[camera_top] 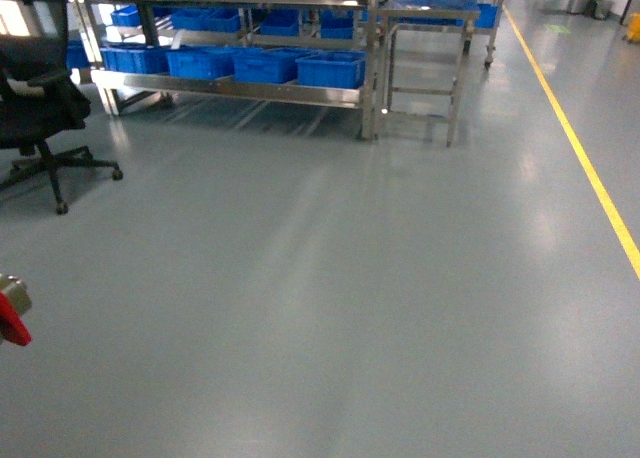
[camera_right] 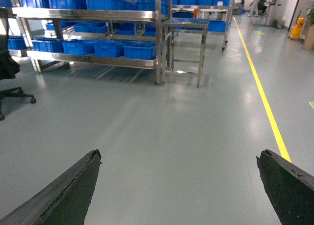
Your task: Pick blue part to blue bin on bottom shelf
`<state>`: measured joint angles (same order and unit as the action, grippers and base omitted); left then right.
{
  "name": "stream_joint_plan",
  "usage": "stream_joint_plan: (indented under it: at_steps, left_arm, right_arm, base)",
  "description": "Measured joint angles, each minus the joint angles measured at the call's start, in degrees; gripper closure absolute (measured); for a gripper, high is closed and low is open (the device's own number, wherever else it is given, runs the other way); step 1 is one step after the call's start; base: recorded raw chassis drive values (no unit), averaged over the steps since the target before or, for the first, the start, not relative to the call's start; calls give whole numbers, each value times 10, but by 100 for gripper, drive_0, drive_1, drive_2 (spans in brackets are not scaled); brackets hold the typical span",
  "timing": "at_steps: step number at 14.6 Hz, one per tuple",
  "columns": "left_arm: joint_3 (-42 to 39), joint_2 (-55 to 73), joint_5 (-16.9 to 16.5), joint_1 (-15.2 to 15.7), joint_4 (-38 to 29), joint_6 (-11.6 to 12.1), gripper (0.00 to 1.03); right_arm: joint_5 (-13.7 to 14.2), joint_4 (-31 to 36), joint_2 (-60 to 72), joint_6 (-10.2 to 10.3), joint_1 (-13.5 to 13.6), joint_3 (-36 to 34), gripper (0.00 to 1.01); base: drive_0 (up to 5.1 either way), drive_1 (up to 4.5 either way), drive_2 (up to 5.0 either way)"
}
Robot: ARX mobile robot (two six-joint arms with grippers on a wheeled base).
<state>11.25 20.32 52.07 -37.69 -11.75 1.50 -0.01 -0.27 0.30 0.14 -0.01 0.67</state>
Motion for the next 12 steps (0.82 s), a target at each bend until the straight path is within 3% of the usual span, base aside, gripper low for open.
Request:
stream_joint_plan:
  at_steps: [12]
  left_arm:
    - [0, 0, 0, 0, 0, 0, 60]
  right_arm:
    - [0, 0, 0, 0, 0, 0, 3]
  base:
    - [-151, -151, -151]
